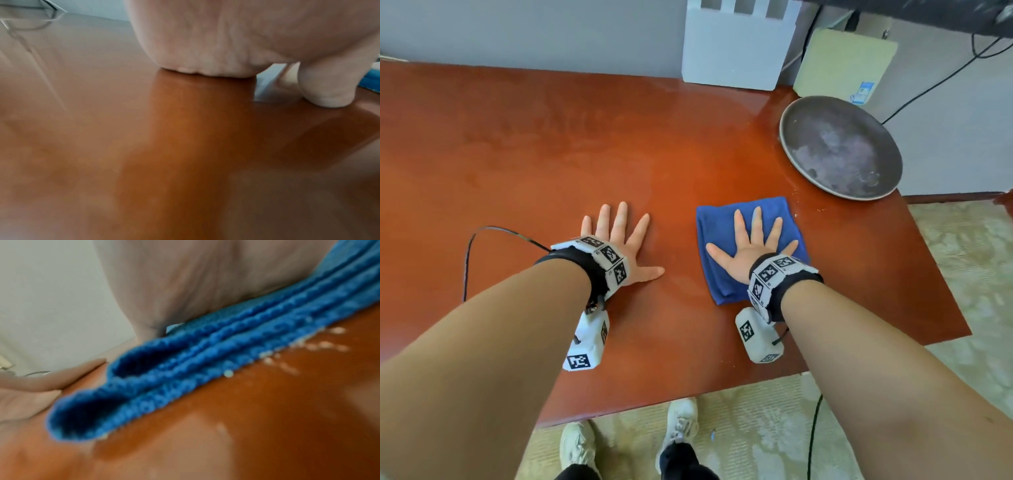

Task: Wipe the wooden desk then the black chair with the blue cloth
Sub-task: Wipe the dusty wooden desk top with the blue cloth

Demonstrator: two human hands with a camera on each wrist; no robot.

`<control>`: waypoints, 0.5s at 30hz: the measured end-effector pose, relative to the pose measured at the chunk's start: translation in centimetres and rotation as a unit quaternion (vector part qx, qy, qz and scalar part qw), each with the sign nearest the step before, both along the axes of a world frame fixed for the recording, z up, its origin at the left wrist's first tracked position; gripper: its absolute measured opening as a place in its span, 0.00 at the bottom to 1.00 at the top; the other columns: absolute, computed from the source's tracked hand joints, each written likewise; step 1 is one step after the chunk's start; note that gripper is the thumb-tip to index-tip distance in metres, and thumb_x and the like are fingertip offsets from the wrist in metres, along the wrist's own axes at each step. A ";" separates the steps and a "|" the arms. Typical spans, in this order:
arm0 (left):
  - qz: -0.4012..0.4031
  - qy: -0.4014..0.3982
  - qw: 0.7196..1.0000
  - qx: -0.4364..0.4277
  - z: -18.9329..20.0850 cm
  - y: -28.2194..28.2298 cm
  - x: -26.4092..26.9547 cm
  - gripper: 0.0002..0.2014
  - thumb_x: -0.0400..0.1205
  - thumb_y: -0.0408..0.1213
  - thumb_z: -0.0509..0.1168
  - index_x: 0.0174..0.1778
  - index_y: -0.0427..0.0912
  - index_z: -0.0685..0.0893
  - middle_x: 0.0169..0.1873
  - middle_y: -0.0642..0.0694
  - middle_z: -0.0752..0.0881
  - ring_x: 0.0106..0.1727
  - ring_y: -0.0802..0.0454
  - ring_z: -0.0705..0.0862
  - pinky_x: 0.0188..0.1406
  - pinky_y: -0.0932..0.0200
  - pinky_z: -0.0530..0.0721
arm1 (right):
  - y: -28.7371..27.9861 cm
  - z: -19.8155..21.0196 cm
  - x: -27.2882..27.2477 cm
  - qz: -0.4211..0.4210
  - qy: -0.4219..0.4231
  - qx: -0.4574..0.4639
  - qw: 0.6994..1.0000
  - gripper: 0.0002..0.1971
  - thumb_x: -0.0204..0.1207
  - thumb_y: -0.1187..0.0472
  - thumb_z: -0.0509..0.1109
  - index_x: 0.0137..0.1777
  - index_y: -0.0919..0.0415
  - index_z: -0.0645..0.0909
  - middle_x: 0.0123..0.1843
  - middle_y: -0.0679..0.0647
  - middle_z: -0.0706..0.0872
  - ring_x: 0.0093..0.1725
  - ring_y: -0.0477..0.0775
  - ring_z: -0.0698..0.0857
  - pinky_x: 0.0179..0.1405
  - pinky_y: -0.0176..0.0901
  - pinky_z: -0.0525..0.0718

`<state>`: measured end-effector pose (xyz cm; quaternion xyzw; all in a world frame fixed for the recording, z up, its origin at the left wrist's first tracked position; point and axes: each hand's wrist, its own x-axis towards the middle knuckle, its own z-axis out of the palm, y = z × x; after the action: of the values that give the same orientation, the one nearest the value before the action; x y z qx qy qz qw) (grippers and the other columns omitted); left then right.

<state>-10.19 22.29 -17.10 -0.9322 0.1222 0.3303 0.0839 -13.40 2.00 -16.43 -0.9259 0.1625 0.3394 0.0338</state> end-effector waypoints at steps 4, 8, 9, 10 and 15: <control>0.022 -0.001 1.000 0.005 0.2 -0.4 0.0 0.48 0.74 0.74 0.50 0.79 0.58 0.29 0.80 0.44 0.28 0.81 0.40 0.31 0.79 0.39 0.38 | -1.6 -0.1 -2.3 0.124 0.001 0.032 0.992 0.43 0.73 0.25 0.43 0.79 0.42 0.28 0.79 0.47 0.22 0.79 0.61 0.25 0.74 0.72 0.32; 0.095 0.003 0.995 -0.019 1.3 -1.5 0.0 0.50 0.72 0.70 0.62 0.82 0.58 0.38 0.81 0.46 0.33 0.82 0.41 0.34 0.80 0.39 0.41 | -7.6 0.6 -5.4 0.155 0.044 0.024 0.987 0.43 0.73 0.25 0.46 0.79 0.40 0.27 0.79 0.45 0.22 0.79 0.58 0.25 0.77 0.66 0.32; 0.112 -0.005 0.993 -0.024 1.6 -2.2 0.2 0.51 0.71 0.70 0.63 0.82 0.57 0.41 0.82 0.46 0.36 0.82 0.41 0.35 0.80 0.38 0.42 | -9.3 0.8 -5.7 0.133 0.049 0.014 0.990 0.43 0.73 0.25 0.46 0.79 0.40 0.27 0.79 0.45 0.22 0.79 0.58 0.25 0.77 0.67 0.33; 0.130 -0.011 0.991 -0.030 1.9 -2.9 0.4 0.51 0.71 0.71 0.63 0.82 0.56 0.43 0.82 0.45 0.38 0.82 0.41 0.36 0.80 0.38 0.43 | -10.8 1.0 -5.7 0.108 0.054 0.003 0.993 0.43 0.72 0.25 0.46 0.79 0.40 0.27 0.79 0.46 0.22 0.79 0.59 0.26 0.78 0.67 0.35; 0.138 -0.010 0.988 -0.063 1.0 -8.2 0.2 0.53 0.71 0.74 0.58 0.81 0.57 0.33 0.81 0.42 0.33 0.81 0.38 0.32 0.78 0.35 0.38 | -11.0 0.8 -3.0 0.039 0.040 -0.014 0.998 0.45 0.72 0.24 0.46 0.79 0.42 0.28 0.80 0.48 0.23 0.80 0.66 0.30 0.75 0.74 0.40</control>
<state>-9.94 14.12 -16.14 -0.9469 0.0125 0.3206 -0.0201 -16.38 -8.99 -15.66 -0.9177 0.1318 0.3748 0.0011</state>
